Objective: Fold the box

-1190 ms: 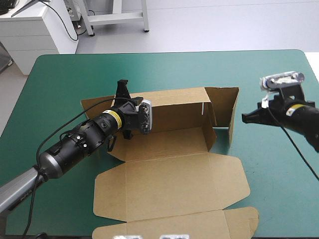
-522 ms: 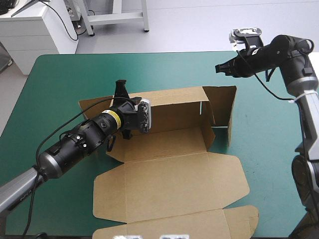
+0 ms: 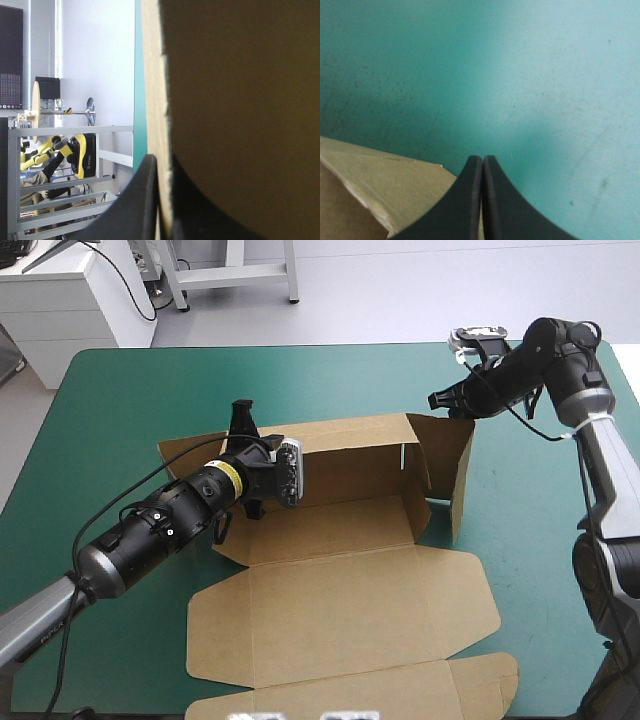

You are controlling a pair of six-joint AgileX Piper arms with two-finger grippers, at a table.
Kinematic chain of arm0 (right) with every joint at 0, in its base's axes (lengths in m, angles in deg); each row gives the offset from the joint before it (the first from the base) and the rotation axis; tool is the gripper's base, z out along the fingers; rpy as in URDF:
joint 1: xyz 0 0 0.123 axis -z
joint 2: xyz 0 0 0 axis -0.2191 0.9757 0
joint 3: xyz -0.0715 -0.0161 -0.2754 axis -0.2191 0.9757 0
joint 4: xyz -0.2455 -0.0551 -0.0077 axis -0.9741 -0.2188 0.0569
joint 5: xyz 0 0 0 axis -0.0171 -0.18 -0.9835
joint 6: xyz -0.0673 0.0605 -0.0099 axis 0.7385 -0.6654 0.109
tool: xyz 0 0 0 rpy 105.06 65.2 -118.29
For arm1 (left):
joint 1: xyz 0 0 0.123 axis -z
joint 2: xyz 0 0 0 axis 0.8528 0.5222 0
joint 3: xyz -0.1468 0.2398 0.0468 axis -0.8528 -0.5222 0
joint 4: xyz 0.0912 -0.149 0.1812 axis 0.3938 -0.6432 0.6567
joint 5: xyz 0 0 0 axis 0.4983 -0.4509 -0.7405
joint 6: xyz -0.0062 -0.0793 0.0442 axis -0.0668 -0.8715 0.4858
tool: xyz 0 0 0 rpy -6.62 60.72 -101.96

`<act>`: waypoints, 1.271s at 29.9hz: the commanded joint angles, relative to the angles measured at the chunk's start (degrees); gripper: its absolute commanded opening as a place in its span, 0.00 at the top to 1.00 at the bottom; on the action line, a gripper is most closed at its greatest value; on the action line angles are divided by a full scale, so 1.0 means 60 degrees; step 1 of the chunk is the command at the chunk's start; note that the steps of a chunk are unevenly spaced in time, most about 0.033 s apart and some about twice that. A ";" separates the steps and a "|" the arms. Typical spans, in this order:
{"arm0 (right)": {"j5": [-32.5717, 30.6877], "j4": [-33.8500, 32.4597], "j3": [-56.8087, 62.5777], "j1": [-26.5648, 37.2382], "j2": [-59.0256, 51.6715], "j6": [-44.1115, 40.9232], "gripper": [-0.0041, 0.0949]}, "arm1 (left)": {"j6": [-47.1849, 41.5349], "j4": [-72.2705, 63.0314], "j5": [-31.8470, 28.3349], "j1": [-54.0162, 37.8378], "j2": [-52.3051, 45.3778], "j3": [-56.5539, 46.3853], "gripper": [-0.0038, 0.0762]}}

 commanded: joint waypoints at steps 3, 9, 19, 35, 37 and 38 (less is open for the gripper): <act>-0.0077 0.0234 0.0808 0.0051 -0.1223 0.0676 0.98 | -0.0121 -0.0019 0.0163 -0.0029 -0.0282 0.0201 0.96; -0.0077 0.1582 0.1610 0.0051 -0.1623 0.1817 0.98 | -0.0121 -0.0019 0.0163 -0.0029 -0.0282 0.0201 0.96; 0.0685 0.2056 0.2836 0.0051 -0.2428 0.3016 0.98 | -0.0160 -0.0050 0.0450 -0.0029 -0.0282 0.0201 0.96; 0.4625 0.4988 0.8193 0.0051 -0.4840 0.8317 0.98 | -0.0160 -0.0050 0.0701 -0.0029 -0.0282 0.0201 0.96; 0.4625 0.5008 0.8331 0.0051 -0.4962 0.8575 0.98 | -0.0160 -0.0050 0.0701 -0.0029 -0.0282 0.0201 0.96; 0.4625 0.5027 0.8349 0.0051 -0.4967 0.8666 0.98 | -0.0160 -0.0059 0.0701 -0.0029 -0.0282 0.0201 0.96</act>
